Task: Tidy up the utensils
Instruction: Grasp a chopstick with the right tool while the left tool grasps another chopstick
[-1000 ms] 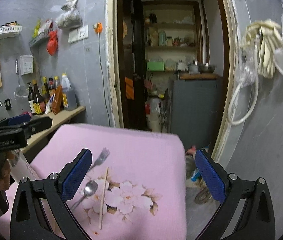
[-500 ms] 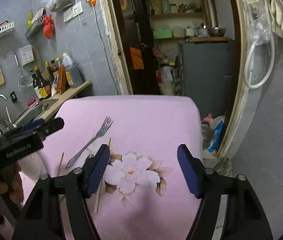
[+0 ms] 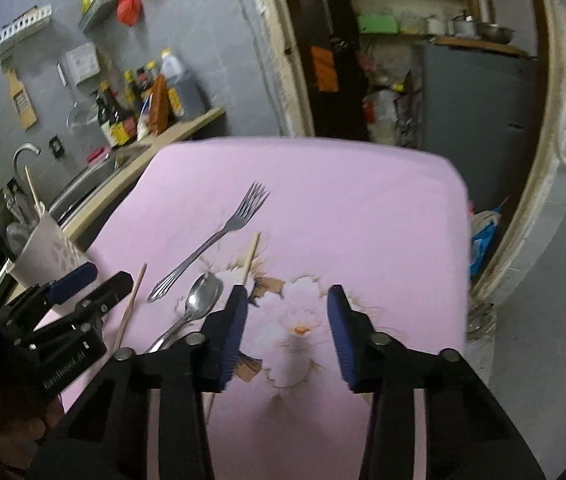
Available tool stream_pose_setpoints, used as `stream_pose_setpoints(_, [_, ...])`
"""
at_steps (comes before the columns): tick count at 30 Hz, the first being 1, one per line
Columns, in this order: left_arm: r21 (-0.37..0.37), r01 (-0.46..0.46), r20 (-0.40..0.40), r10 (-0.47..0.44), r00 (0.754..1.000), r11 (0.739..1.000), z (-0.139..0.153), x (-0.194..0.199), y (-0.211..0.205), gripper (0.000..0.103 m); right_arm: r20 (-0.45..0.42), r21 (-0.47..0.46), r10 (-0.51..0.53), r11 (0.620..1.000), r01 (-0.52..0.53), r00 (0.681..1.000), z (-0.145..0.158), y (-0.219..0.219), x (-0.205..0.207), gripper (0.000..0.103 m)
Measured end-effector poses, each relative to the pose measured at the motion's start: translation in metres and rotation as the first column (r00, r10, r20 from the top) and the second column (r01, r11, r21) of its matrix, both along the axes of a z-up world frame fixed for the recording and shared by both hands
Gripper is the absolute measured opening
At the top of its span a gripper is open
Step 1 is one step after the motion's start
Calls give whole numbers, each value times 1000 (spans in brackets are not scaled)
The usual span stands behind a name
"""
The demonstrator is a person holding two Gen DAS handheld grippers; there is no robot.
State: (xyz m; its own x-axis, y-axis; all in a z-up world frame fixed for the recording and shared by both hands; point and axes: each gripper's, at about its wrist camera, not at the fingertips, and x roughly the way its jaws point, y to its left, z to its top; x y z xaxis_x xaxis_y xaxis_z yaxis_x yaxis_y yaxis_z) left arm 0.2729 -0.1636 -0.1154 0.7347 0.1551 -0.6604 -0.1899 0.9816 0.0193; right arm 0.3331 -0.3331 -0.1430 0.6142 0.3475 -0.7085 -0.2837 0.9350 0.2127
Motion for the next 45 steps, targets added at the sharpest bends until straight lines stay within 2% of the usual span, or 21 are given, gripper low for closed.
stream_pose_setpoints(10, [16, -98, -84, 99, 992, 995, -20, 6, 9, 36, -110, -10, 92, 996, -93, 990, -24, 32, 28, 24])
stream_pose_setpoints(22, [1, -181, -161, 179, 971, 983, -35, 20, 17, 30, -214, -7, 140, 989, -145, 967, -42, 61, 70, 21])
stream_pose_setpoints(27, [-19, -184, -189, 177, 966, 983, -39, 27, 20, 29, -251, -12, 127, 991, -135, 960, -49, 70, 79, 17])
stream_pose_setpoints(33, [-34, -184, -212, 173, 962, 982, -42, 32, 23, 28, -278, -61, 92, 992, -113, 956, -49, 81, 84, 13])
stream_pose_setpoints(35, [-55, -182, -214, 166, 963, 982, -42, 32, 25, 25, -289, -86, 81, 990, -111, 954, -48, 84, 86, 11])
stream_pose_setpoints(37, [-65, -174, -216, 156, 964, 983, -42, 33, 26, 17, -290, -109, 70, 988, -106, 955, -48, 86, 88, 6])
stream_pose_setpoints(40, [-69, -160, -224, 141, 964, 985, -42, 36, 24, 8, -300, -65, 59, 994, -82, 952, -46, 79, 85, 4])
stream_pose_setpoints(45, [-141, -140, -217, 107, 970, 980, -38, 32, 30, 5, -236, 4, 17, 1000, -17, 972, -30, 52, 61, 4])
